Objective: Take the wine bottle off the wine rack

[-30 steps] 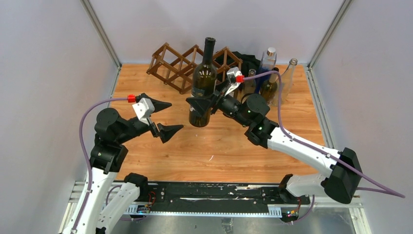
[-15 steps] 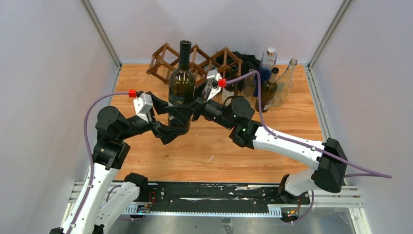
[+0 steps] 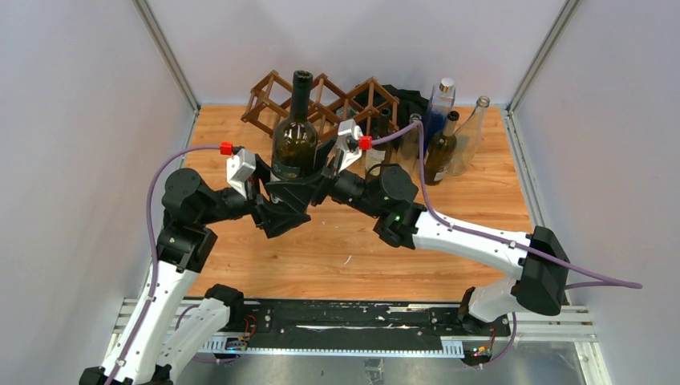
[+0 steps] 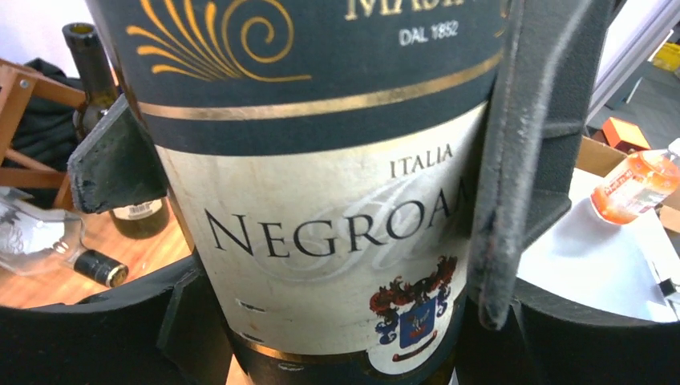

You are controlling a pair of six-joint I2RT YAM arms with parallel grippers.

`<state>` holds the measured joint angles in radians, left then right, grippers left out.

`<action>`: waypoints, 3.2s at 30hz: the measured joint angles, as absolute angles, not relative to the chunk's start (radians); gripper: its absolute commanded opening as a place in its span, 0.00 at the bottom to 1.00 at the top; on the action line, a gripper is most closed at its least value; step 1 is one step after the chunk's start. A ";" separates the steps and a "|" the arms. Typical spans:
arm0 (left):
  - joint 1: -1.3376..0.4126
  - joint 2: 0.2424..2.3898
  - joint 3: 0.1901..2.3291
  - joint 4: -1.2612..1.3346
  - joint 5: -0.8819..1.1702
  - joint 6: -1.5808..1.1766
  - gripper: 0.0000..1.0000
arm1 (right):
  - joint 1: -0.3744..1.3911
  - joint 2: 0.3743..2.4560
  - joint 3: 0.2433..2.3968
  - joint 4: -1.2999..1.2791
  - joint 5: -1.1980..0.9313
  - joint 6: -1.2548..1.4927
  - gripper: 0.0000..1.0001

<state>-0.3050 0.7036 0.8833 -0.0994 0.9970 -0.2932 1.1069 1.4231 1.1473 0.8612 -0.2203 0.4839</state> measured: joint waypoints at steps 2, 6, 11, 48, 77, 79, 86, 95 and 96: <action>-0.305 0.714 0.892 -0.107 1.005 -0.289 0.43 | 1.106 1.423 1.147 0.857 -0.222 0.479 0.10; -0.304 0.720 0.905 -0.145 1.010 -0.257 0.00 | 1.106 1.418 1.148 0.830 -0.224 0.468 0.53; -0.309 0.714 0.928 -0.253 0.999 -0.154 0.00 | 1.093 1.380 1.148 0.720 -0.273 0.460 0.78; -0.323 0.635 0.868 -0.245 0.844 -0.007 0.00 | 0.933 1.337 1.270 0.460 -0.551 0.546 0.86; -0.316 0.617 0.812 -0.285 0.851 0.021 0.00 | 0.863 1.299 1.346 0.659 -0.532 0.661 0.82; -0.316 0.617 0.811 -0.292 0.852 0.035 0.00 | 0.858 1.297 1.359 0.660 -0.532 0.661 0.78; -0.316 0.612 0.811 -0.296 0.853 0.052 0.00 | 0.852 1.297 1.366 0.655 -0.532 0.662 0.64; -0.316 0.612 0.811 -0.316 0.852 0.052 0.00 | 0.848 1.305 1.378 0.605 -0.533 0.646 0.68; -0.316 0.612 0.811 -0.319 0.849 0.051 0.00 | 0.848 1.309 1.383 0.595 -0.540 0.640 0.68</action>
